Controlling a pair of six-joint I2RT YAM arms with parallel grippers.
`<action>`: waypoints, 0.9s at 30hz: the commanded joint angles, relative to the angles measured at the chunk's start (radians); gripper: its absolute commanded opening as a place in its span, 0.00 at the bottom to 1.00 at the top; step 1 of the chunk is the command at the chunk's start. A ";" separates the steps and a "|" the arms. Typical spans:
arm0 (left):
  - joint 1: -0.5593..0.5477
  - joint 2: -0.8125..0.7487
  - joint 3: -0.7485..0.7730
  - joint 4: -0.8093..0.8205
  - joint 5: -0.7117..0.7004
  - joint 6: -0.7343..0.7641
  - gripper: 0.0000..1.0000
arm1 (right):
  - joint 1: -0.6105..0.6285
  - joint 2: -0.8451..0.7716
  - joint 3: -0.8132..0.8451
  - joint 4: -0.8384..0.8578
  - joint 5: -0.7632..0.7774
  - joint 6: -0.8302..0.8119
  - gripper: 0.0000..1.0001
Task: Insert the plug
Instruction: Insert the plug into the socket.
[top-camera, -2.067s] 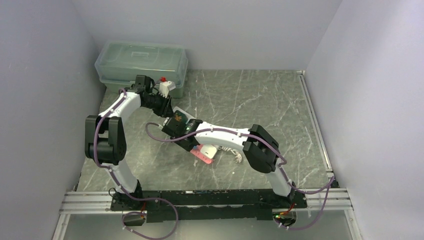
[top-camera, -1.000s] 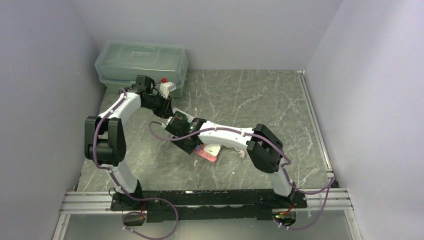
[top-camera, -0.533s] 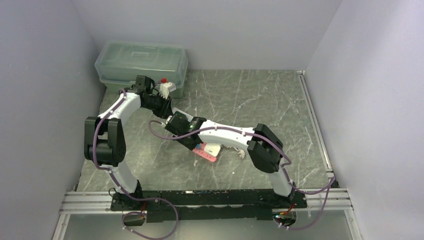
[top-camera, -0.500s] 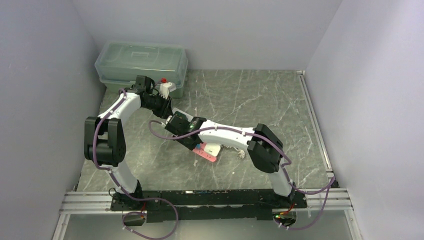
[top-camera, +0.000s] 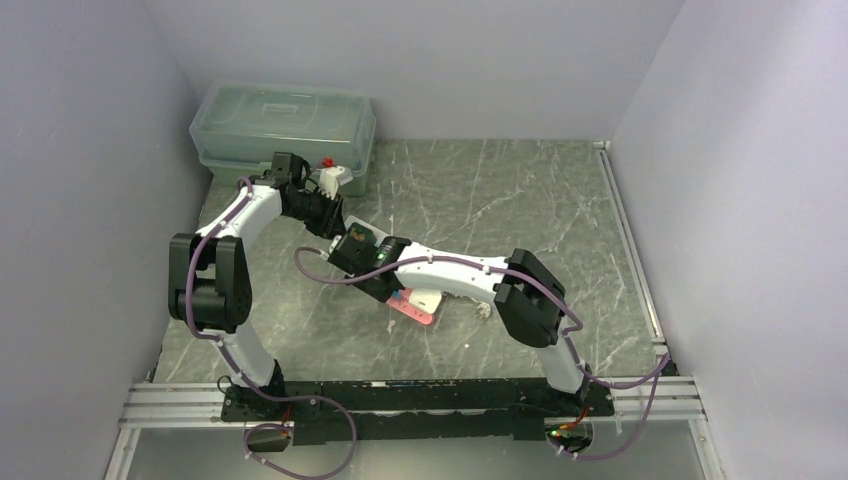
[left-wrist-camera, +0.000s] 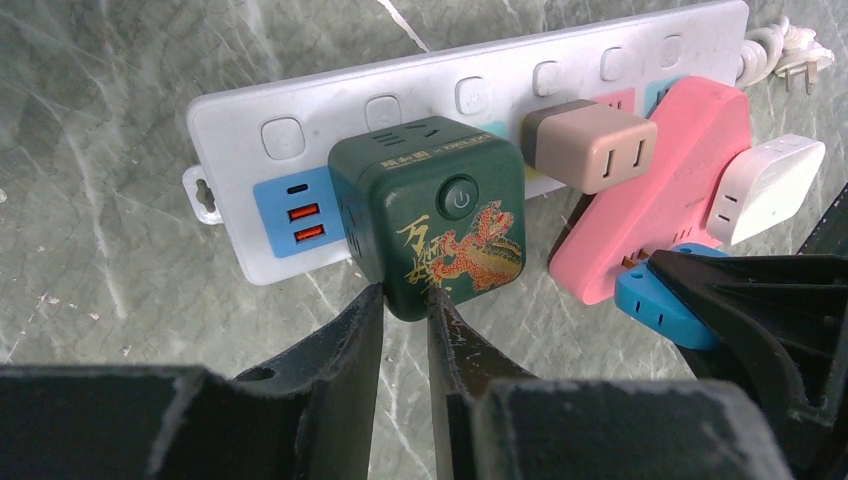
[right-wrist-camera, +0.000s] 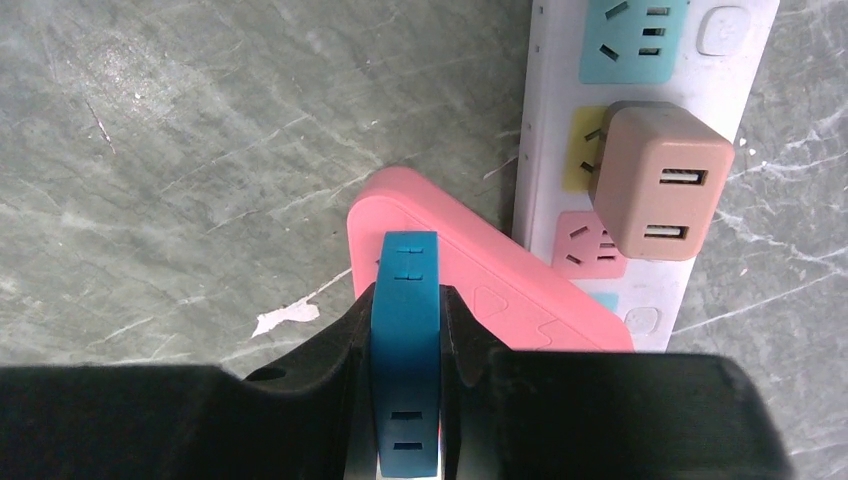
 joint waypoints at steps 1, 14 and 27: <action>-0.002 -0.014 -0.010 -0.025 -0.007 0.022 0.27 | 0.011 -0.026 -0.009 -0.016 0.016 -0.051 0.00; 0.001 -0.012 -0.009 -0.027 0.000 0.020 0.27 | 0.010 -0.015 -0.046 0.018 0.015 -0.096 0.00; 0.001 0.001 -0.021 -0.028 0.018 0.032 0.24 | -0.022 -0.013 -0.063 0.037 0.006 -0.130 0.00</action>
